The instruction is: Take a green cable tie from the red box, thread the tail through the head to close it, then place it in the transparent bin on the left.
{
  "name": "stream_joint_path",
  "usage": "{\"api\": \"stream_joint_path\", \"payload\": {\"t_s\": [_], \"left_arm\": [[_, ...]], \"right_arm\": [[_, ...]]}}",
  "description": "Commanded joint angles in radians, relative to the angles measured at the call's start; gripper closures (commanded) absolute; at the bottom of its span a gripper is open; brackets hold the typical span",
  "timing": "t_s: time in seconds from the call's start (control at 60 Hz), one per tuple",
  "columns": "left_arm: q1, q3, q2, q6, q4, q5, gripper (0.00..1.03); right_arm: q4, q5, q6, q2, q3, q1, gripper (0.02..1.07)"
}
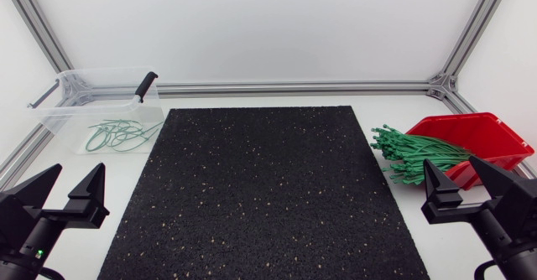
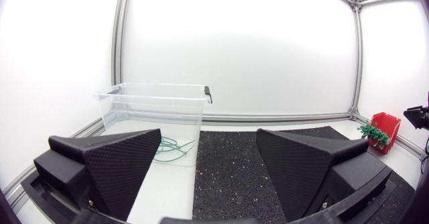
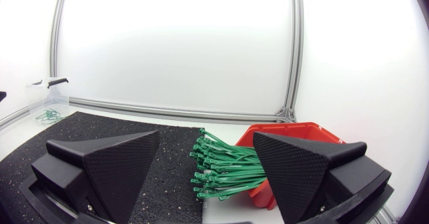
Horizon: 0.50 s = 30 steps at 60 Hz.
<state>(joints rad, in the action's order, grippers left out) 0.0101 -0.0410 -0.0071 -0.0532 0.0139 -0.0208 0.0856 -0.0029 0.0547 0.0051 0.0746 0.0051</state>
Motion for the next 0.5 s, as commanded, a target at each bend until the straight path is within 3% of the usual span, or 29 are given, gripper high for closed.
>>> {"api": "stream_joint_path", "payload": {"t_s": [0.0,0.333,0.483], "left_arm": [[-0.004,0.043,-0.007,-0.017,-0.008,-0.004,0.04],[-0.009,0.043,-0.007,-0.019,-0.006,-0.004,0.04],[-0.004,0.043,-0.007,-0.019,-0.008,-0.004,0.04]], "right_arm": [[0.028,-0.002,-0.035,0.009,0.122,0.007,0.06],[0.167,-0.031,-0.006,0.36,0.528,0.01,0.06],[0.276,-0.112,0.06,0.538,0.712,-0.02,0.06]]}}
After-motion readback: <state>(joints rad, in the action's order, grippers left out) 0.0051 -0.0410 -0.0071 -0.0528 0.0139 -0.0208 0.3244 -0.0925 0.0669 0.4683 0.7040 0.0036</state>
